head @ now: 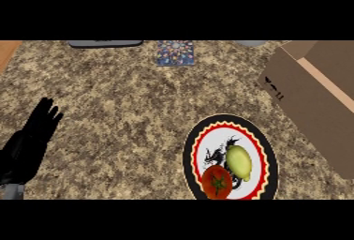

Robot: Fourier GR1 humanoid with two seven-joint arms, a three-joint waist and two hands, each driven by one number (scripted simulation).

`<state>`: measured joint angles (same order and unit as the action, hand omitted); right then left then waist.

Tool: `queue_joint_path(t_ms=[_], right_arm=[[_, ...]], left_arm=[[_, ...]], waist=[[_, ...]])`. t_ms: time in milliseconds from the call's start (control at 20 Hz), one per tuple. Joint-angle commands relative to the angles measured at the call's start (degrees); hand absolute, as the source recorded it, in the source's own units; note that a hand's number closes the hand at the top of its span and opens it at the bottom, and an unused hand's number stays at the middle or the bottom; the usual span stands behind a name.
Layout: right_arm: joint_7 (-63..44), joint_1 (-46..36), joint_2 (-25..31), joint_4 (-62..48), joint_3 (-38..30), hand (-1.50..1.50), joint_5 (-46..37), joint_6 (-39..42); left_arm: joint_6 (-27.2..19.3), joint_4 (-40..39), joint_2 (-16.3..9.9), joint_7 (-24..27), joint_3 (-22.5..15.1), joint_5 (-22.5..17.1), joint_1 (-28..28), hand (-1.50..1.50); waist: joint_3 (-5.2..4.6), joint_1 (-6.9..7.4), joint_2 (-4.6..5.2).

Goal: Pick the lemon from the plate and place it in the cardboard box

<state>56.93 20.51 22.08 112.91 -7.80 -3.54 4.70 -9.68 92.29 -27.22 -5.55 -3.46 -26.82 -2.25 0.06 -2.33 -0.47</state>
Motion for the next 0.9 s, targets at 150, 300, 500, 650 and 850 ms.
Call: queue_joint_path(t_ms=[150,300,500,650,850], right_arm=[[-8.03,12.55,1.74,11.66,-2.34,-1.5,-21.46,-9.47],[-15.56,15.31,0.98,15.31,0.08,-1.5,-30.97,-10.12],[-25.16,19.44,-2.41,22.96,7.41,-1.5,-41.76,-7.61],[-30.63,16.64,-3.71,20.87,11.21,-1.5,-47.93,-4.76],[-36.06,13.35,-6.16,17.54,17.72,-1.5,-53.09,-2.57]], left_arm=[[-0.33,0.0,0.31,-1.44,0.45,-0.29,0.41,0.0],[1.11,1.24,-1.39,-2.78,0.93,-0.5,1.73,0.0],[0.88,2.65,-0.2,-2.68,0.28,0.48,0.29,0.0],[1.81,-1.06,-0.09,-3.6,1.1,0.83,3.88,0.0],[1.82,1.3,-0.24,-6.35,2.31,0.7,3.95,0.0]], waist=[[-0.3,0.0,0.13],[-0.26,1.23,0.44],[-0.18,2.05,0.39],[-0.12,2.04,0.56],[-0.08,2.31,0.48]])
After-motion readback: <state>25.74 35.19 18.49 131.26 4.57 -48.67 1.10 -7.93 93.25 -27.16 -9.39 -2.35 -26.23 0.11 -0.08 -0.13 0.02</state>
